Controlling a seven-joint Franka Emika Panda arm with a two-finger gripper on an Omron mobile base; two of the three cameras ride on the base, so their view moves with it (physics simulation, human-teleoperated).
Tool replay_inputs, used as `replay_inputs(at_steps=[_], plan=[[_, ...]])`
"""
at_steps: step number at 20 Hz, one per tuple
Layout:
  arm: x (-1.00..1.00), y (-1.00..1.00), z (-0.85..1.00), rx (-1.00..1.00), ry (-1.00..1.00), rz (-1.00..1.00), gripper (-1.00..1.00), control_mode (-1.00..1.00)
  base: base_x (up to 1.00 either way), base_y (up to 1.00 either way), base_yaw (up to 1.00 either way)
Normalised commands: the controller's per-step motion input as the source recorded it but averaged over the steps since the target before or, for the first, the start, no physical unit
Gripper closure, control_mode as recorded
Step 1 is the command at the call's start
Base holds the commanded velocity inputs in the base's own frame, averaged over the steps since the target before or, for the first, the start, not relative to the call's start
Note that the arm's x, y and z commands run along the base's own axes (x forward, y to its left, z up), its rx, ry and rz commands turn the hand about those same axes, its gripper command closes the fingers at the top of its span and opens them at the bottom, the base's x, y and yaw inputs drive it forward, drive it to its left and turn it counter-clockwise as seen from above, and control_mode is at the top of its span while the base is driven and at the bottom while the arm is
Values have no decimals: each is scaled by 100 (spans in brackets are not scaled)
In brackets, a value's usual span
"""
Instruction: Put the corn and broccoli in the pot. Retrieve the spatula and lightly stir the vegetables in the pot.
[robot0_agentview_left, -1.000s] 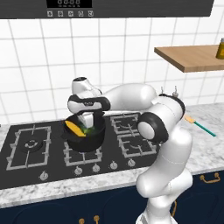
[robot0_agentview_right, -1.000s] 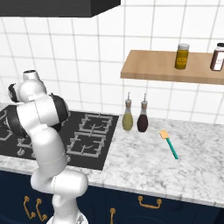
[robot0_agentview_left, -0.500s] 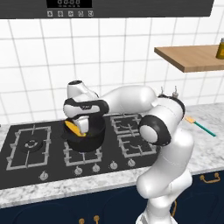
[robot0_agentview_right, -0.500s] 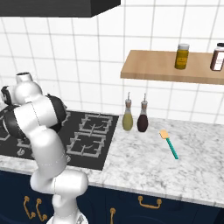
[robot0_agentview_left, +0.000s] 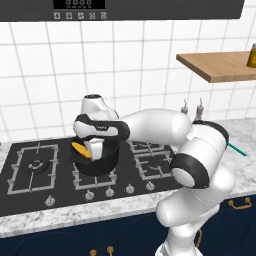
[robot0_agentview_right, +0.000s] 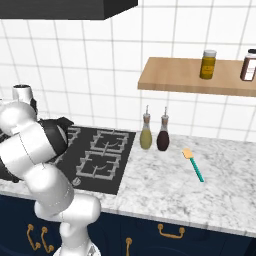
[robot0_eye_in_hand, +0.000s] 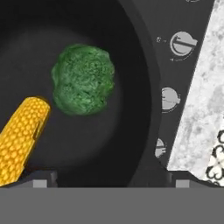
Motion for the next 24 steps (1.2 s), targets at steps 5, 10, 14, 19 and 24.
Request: replay_inputs(at_steps=[5,10,14,19,24], plan=[[-5,-30,43,0,-8,0,-100,-100,0,0,0],[-86,-67,54,-5,-4,1,-100,-100,0,0,0],[-96,-97,28,-8,0,9,-100,-100,0,0,0],[-79,-100,27,-7,0,18,-100,-100,0,0,0],[-69,-100,26,-6,0,35,-100,-100,0,0,0]])
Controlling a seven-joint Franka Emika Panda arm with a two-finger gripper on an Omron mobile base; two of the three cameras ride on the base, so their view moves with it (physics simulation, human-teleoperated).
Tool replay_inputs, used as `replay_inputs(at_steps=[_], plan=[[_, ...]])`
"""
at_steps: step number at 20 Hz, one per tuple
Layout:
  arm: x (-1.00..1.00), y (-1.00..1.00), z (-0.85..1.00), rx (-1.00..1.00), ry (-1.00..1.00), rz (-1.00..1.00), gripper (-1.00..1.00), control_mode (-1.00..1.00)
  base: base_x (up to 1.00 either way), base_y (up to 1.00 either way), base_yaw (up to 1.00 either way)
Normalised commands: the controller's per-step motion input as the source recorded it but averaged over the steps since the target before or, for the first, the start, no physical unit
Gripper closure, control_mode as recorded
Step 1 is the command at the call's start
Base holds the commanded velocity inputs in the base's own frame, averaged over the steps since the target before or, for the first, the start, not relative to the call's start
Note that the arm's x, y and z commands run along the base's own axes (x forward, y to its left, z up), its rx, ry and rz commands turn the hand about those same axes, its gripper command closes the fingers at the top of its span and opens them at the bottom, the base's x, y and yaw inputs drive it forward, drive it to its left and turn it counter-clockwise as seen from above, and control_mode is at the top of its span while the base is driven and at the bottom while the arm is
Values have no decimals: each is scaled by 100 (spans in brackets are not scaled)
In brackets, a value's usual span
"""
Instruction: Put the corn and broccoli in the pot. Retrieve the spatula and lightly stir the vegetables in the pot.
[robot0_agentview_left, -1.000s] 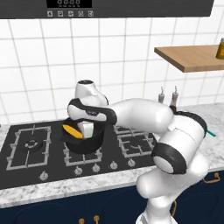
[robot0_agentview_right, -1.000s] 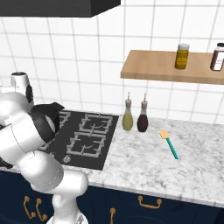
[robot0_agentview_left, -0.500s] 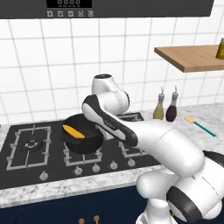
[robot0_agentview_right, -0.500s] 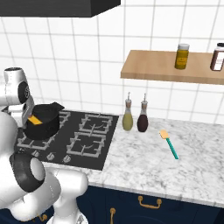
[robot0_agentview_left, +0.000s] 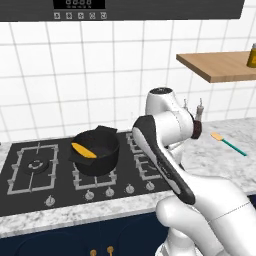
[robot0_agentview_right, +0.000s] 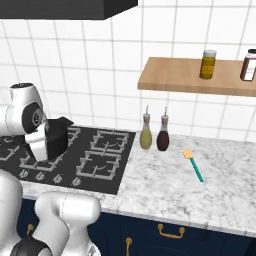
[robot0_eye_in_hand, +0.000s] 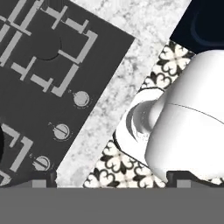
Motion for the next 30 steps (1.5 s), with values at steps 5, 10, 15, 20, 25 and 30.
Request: replay_inputs(at_steps=[5,10,15,20,25,30], plan=[[-49,-100,14,-8,2,42,-100,-100,0,0,0],[-31,-100,3,-7,5,45,-100,-100,0,0,0],[-8,-100,1,-1,5,44,-100,-100,0,0,0],[0,-100,0,0,7,42,-100,-100,0,0,0],[2,-100,0,2,9,42,-100,-100,0,0,0],[23,-99,-2,0,2,25,-100,-100,0,0,0]])
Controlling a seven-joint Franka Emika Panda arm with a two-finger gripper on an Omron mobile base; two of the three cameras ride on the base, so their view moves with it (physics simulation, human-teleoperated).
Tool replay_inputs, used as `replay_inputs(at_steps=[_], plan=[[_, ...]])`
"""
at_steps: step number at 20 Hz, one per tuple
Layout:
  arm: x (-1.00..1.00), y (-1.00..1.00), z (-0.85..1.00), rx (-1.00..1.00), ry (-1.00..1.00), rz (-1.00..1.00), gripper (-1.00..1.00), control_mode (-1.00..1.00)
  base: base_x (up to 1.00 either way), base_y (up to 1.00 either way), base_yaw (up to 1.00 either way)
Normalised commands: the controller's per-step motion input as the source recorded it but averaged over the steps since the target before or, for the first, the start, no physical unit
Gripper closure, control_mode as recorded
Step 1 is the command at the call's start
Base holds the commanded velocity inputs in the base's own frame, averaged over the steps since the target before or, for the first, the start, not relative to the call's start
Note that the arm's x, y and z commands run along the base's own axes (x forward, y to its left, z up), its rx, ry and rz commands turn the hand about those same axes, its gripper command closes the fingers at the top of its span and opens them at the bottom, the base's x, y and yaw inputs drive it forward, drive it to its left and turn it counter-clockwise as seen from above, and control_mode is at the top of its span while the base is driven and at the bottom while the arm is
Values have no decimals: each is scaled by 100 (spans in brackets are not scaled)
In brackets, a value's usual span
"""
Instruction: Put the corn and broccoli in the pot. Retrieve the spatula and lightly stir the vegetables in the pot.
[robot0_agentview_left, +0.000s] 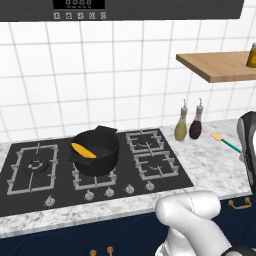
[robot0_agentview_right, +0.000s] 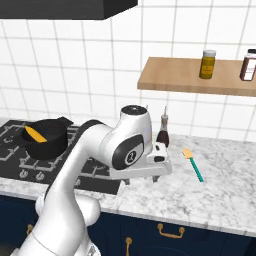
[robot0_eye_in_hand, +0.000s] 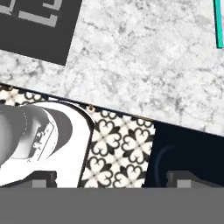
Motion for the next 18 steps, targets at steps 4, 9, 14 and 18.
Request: replay_inputs(at_steps=[4,9,14,18], plan=[[52,-83,-24,0,0,11,-100,-100,0,0,0],[60,-74,-34,1,0,9,-100,-100,0,0,0],[77,-62,-29,4,0,8,-100,-100,0,0,0],[68,-48,-27,9,0,10,-100,-100,0,0,0]])
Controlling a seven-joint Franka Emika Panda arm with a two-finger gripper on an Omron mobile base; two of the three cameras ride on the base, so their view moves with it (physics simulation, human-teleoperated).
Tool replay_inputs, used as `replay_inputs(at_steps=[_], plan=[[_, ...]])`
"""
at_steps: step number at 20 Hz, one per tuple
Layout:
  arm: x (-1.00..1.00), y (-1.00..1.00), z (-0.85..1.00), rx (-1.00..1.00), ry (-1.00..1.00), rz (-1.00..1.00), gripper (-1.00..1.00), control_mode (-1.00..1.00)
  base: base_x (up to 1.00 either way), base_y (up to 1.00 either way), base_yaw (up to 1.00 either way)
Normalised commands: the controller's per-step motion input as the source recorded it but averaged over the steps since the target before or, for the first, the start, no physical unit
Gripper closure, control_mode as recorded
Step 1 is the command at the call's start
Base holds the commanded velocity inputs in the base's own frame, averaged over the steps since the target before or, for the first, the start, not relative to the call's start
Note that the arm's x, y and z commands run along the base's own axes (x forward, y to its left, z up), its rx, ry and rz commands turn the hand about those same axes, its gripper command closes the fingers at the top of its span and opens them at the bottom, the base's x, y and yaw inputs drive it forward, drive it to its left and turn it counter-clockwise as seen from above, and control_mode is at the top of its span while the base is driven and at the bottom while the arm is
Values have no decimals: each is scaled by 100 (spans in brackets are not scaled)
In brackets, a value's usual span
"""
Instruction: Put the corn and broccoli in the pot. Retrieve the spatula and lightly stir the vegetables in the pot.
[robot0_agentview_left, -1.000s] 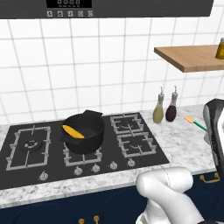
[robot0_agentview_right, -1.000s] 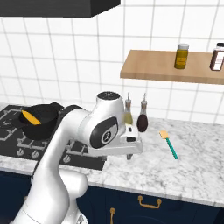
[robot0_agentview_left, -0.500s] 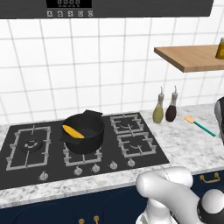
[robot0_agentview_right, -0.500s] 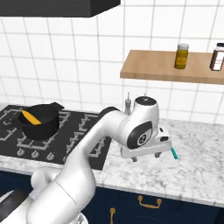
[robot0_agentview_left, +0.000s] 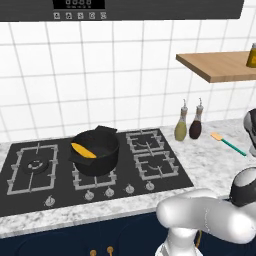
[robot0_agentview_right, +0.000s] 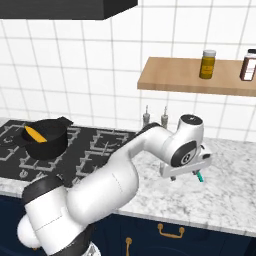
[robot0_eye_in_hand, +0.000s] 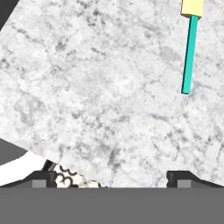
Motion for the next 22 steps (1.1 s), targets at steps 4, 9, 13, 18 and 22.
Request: replay_inputs(at_steps=[4,9,13,18,22], plan=[[53,-18,-19,12,5,11,-100,-100,0,0,0],[29,-4,-11,1,0,2,-100,-100,0,0,0],[9,0,-15,0,4,0,-100,-100,0,0,0],[3,0,-31,0,1,-1,-100,-100,0,0,0],[21,0,-36,0,0,0,-100,-100,0,0,0]])
